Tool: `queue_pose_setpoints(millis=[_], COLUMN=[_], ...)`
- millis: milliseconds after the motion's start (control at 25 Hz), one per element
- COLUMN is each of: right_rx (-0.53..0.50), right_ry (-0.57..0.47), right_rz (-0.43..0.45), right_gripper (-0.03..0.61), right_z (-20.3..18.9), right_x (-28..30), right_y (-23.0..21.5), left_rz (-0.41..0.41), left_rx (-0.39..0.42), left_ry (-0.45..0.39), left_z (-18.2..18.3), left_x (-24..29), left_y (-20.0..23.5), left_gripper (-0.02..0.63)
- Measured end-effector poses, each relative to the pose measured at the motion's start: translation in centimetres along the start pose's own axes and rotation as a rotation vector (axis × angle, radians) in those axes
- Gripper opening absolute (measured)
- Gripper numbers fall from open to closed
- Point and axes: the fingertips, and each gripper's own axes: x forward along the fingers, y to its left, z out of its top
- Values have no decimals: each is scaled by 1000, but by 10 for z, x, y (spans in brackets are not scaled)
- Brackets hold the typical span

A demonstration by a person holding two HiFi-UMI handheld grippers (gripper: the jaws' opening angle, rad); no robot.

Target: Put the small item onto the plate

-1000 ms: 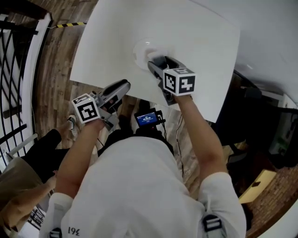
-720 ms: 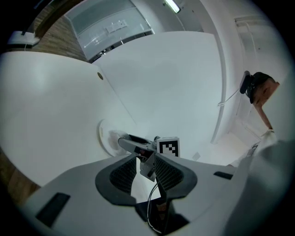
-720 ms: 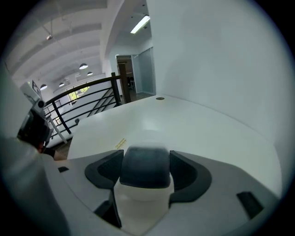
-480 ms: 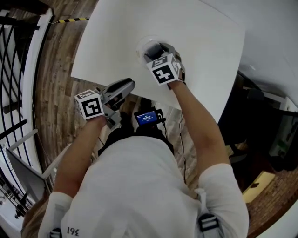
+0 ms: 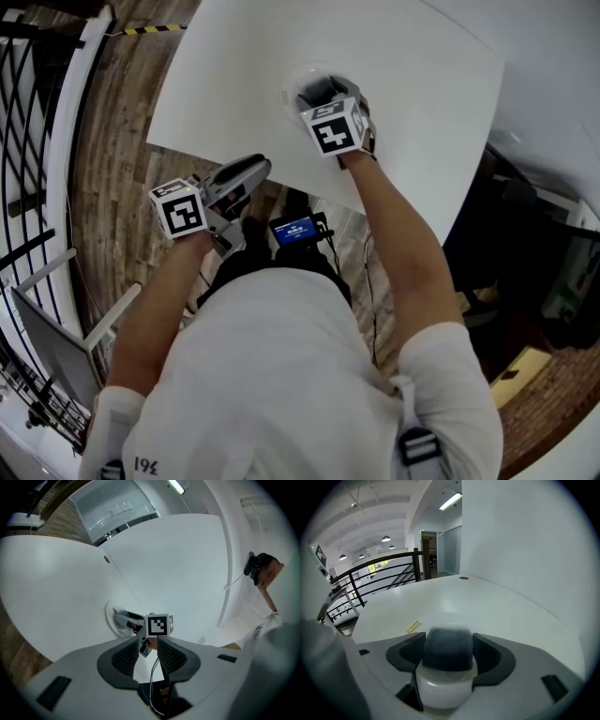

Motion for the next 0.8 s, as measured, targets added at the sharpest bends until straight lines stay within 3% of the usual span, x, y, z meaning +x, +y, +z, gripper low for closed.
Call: queue_pose_setpoints(millis=[800], right_rx=[25], right_ry=[-2], right_rz=[-47], right_gripper=[314], right_z=[-2], right_x=[-8], right_y=[5], left_rz=[-54], left_rx=[6], left_ry=[-7], left_z=[-6], left_x=[-13], left_y=[-22], left_gripper=[104])
